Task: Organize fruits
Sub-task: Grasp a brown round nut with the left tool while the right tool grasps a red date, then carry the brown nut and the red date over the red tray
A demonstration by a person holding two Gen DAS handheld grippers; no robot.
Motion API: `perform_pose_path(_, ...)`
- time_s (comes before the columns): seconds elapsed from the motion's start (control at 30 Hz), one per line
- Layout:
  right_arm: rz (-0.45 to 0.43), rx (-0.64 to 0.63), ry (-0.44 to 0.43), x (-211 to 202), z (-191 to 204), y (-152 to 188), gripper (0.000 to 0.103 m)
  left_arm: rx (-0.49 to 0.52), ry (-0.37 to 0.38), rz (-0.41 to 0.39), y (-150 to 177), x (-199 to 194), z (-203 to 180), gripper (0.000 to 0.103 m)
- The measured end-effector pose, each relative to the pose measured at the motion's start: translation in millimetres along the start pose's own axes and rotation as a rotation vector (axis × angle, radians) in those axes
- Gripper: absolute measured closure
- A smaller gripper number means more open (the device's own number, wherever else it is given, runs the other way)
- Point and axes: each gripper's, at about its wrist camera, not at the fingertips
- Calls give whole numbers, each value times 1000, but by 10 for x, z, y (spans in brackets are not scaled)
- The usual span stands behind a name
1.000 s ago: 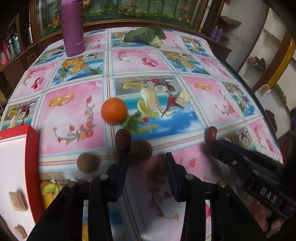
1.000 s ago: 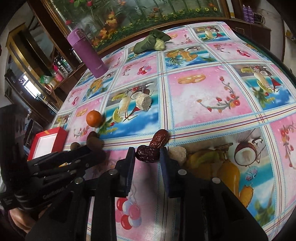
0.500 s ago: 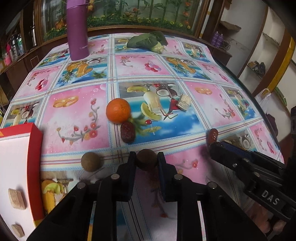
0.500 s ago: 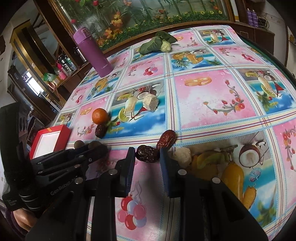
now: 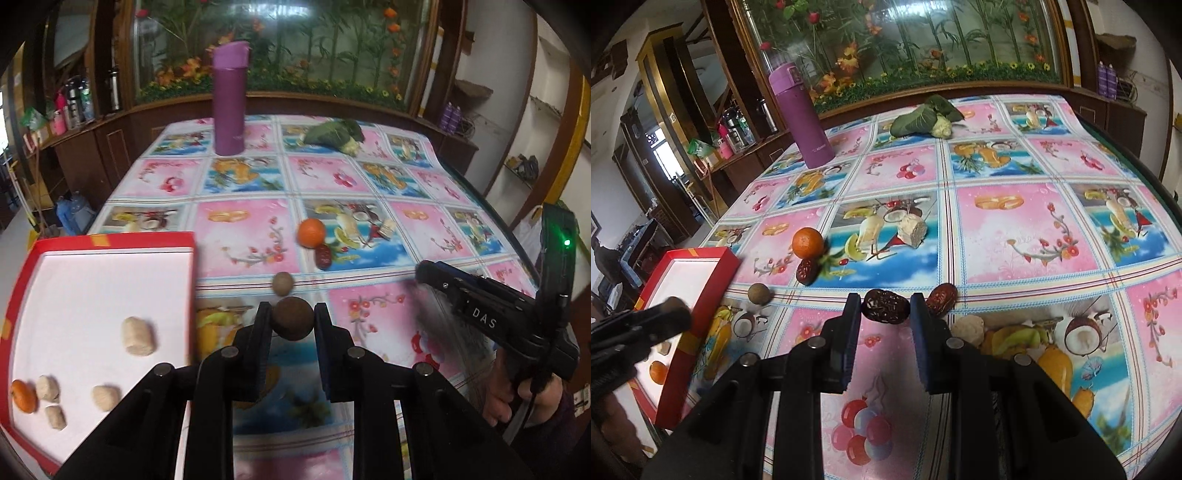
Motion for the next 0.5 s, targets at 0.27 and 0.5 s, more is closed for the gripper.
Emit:
perform_pose_path(0.27,-43,-1,55,-34,-35,-8,74,-93,-60,-29,148,-212,511,81)
perform_pose_path(0.5,-27,-9,44,25,129,38,74,-156,-100,-38,262,-307,855,81)
Point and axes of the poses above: each gripper's, at about its wrist camera, not at the fingertips, and x roughly the way its jaws point, z to its left, y to its underside, and after that the axes turned 8 degrees about -y, right-handed
